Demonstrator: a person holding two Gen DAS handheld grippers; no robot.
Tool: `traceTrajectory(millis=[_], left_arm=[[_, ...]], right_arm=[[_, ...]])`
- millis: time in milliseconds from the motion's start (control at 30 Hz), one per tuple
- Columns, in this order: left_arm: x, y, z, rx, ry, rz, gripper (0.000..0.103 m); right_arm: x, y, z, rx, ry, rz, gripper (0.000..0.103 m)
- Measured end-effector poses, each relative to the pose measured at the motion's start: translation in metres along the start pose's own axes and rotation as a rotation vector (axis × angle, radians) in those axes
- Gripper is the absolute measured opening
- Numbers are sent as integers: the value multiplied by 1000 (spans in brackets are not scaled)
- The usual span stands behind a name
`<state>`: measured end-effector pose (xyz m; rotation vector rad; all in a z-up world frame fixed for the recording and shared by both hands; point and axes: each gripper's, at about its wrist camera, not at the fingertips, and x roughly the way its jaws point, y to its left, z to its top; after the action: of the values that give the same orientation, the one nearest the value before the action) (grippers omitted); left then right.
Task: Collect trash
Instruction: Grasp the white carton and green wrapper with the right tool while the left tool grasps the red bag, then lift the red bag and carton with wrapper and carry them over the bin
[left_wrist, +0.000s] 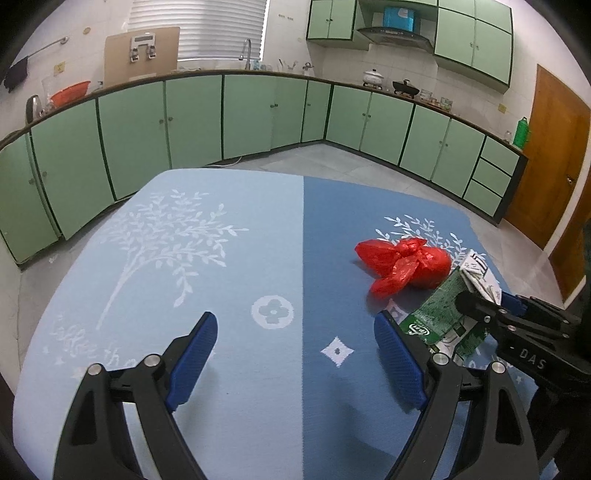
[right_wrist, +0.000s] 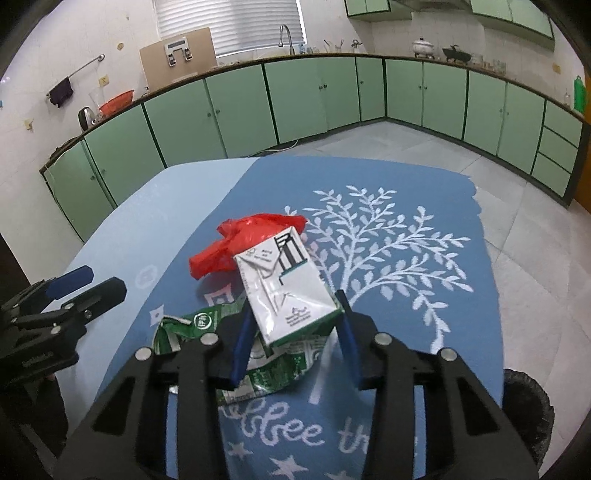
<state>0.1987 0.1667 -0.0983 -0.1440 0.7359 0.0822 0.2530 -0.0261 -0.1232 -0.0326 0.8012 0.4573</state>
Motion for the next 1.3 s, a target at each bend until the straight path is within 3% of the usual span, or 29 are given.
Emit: traceTrajectory(millis=[533,633,733,833,900,1000,1300], left_arm=[[40,-56,19,64,25,-67,84],[53,-61,23,70,40,-71,80],[64,-64,27,65,65,-88,68],[74,-66,29,57,93,-107,49],[79,-68,29,59,113,-117,28],[79,-70,28,69,114,-123,8],[54,-72,27,75,48,-137,4]], right_arm=[[-10,-71,11,101,-1,-115,37],[-5,-76,10,102,4,-117,37],[-1,-79,9,109,11,-113,36],[2,-85,9,118,13,-102,36],[3,-86,10,122,12,-97,36],[2,-85,10,117,9,-95,36],[-5,-84,8,121,-2,-94,35]])
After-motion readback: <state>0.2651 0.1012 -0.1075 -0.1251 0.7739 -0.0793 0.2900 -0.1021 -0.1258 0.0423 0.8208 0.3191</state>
